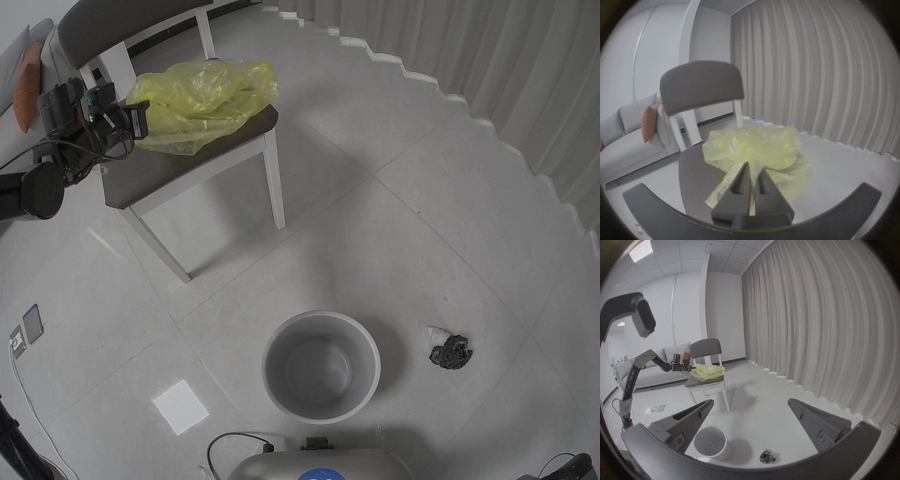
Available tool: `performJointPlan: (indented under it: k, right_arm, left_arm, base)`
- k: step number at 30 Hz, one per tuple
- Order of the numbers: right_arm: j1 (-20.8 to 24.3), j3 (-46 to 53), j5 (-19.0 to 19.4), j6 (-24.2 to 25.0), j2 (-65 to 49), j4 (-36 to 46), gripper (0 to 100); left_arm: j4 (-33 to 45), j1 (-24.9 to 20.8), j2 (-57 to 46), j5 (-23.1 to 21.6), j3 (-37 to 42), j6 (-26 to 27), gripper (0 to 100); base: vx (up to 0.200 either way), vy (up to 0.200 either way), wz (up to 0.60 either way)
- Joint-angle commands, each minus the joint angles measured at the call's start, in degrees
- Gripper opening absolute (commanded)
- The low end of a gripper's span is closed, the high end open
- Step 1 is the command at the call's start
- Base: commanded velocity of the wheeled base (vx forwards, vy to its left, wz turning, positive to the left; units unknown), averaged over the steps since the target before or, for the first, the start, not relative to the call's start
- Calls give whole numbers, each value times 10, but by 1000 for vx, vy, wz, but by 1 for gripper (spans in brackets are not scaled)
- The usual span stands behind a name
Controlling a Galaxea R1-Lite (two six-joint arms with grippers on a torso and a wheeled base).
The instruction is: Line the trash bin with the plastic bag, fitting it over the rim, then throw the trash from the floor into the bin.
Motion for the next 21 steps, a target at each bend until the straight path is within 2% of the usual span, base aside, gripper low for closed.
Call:
performJointPlan:
  k: [1,3,7,8,10,13,14,16,21]
  right_arm:
    - [5,-118,41,-2,164,7,100]
    - [12,-149,42,-9,204,17,100]
    - [55,-209,42,-14,270,33,100]
    - [55,-209,42,-14,270,33,100]
    - [80,-250,40,-16,313,54,100]
    - [91,-280,40,-25,345,74,100]
    - [91,-280,40,-25,345,74,100]
    - [112,-307,40,-33,385,91,100]
    - [142,-333,35,-34,436,96,100]
  left_arm:
    - [42,-113,-146,-25,59,34,0]
    - [68,-163,-193,-25,96,49,0]
    - [95,-220,-263,-26,163,69,0]
    - [95,-220,-263,-26,163,69,0]
    - [143,-231,-305,-29,186,122,0]
    - [203,-232,-337,-62,185,160,0]
    - [203,-232,-337,-62,185,160,0]
    - [249,-241,-356,-96,177,188,0]
    - [260,-257,-360,-119,175,203,0]
  base:
    - [0,0,0]
    - [0,0,0]
    - [0,0,0]
    - [0,0,0]
    - [0,0,0]
    - [0,0,0]
    - [0,0,0]
    - [0,0,0]
    - [0,0,0]
